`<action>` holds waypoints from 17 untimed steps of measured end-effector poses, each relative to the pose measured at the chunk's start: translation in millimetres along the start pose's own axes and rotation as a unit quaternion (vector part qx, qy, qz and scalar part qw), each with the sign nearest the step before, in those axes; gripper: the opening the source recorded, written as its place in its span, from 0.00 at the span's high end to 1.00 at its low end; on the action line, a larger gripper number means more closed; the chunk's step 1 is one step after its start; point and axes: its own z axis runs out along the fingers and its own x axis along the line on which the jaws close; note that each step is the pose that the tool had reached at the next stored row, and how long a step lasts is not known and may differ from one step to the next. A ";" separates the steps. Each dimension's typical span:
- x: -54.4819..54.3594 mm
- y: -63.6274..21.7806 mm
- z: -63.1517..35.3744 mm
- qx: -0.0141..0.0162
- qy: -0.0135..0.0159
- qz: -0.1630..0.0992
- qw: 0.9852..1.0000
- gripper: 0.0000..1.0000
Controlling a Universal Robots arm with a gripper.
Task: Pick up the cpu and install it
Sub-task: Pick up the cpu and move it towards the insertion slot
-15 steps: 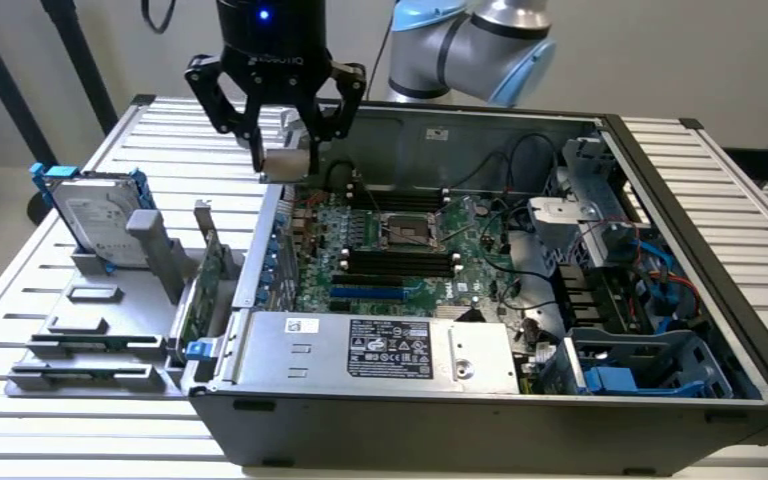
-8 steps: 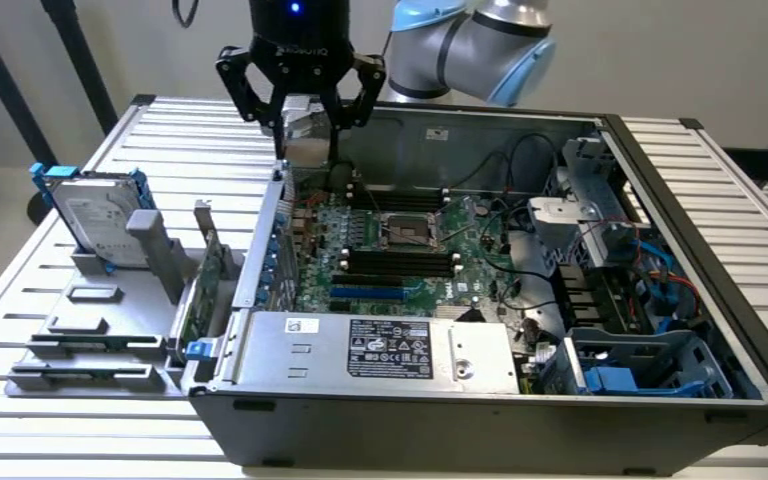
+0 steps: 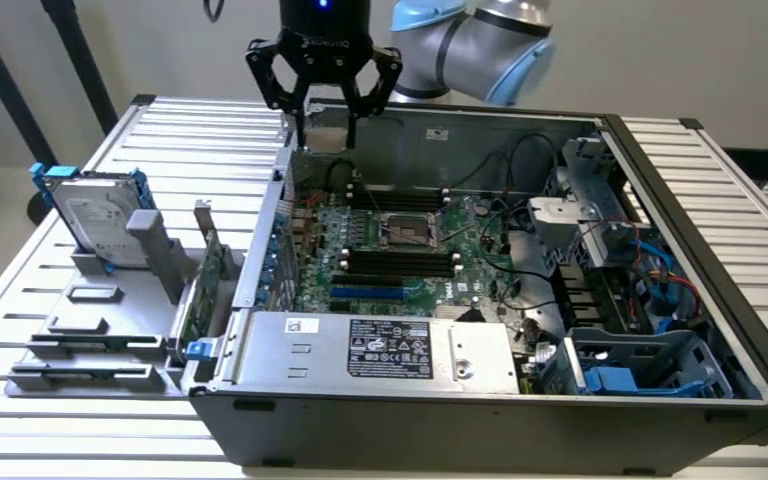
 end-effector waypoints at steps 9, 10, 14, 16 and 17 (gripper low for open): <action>-23.3 34.6 14.7 0.000 0.000 0.000 1.000 0.45; -26.8 37.6 16.4 0.000 0.000 0.000 1.000 0.45; -44.3 45.5 23.3 0.000 0.000 0.000 1.000 0.45; -53.5 46.4 26.7 0.000 0.000 0.000 1.000 0.45; -58.1 46.6 28.3 0.000 0.000 0.000 1.000 0.45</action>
